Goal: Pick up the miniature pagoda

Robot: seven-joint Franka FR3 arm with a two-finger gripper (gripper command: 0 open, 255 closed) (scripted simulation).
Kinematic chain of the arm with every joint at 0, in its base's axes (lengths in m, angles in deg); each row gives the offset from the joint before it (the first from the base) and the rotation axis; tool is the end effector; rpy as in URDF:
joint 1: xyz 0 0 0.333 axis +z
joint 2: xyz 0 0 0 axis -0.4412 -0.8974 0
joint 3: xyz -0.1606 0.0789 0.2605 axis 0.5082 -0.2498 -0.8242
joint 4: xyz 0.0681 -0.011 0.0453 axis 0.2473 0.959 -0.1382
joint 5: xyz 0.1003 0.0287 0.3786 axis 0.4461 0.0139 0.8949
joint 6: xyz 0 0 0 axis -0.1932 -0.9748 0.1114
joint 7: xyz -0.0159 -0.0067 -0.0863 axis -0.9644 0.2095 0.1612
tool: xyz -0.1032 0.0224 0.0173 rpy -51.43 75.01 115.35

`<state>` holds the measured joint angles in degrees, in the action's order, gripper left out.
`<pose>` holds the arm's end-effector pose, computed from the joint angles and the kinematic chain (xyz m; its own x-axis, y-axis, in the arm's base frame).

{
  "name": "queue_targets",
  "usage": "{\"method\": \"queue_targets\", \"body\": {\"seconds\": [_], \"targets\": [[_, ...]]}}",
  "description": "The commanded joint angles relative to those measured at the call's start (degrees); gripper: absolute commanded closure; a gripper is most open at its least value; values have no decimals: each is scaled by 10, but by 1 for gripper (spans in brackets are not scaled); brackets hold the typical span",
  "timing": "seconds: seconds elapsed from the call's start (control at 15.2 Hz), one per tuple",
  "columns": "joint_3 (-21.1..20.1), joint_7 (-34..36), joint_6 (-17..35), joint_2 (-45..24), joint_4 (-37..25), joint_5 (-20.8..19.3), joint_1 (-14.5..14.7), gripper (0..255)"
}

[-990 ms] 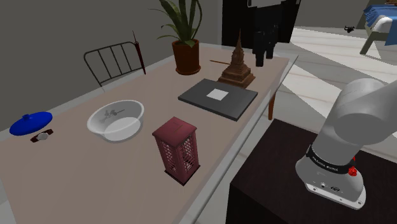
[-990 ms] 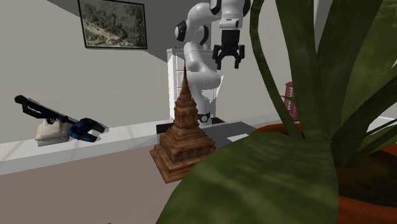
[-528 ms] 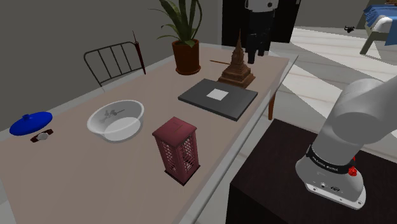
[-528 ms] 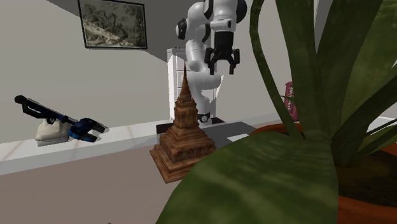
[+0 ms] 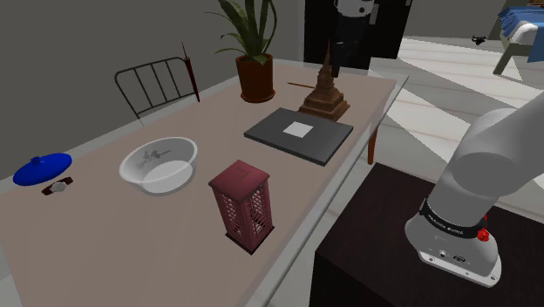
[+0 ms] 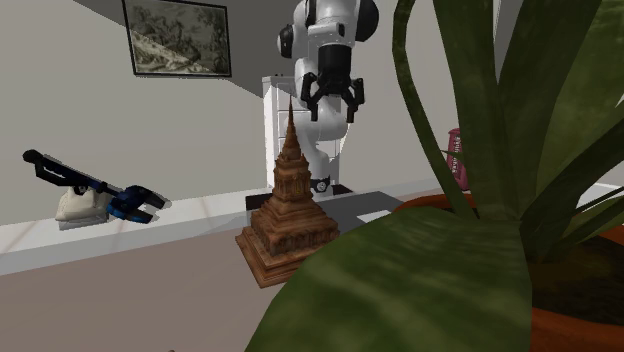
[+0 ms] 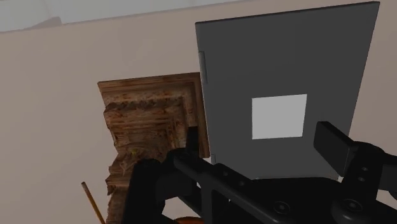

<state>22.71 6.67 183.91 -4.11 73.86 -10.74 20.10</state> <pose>0.3899 -0.1193 0.5479 0.9928 0.0025 0.1195 -0.0062 -0.9974 0.0720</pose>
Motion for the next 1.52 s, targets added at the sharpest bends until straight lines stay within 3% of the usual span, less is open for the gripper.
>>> {"method": "queue_targets", "body": {"seconds": [0.0,0.4,0.79,1.39,1.45], "targets": [[14,-13,41,-26,-9,-7,-5,0],[55,-52,136,-101,-58,-8,-16,0],[95,-100,215,-180,-126,18,-20,0],[99,-101,274,-193,-79,20,-21,0],[99,-101,274,-193,-80,20,-21,255]]}}
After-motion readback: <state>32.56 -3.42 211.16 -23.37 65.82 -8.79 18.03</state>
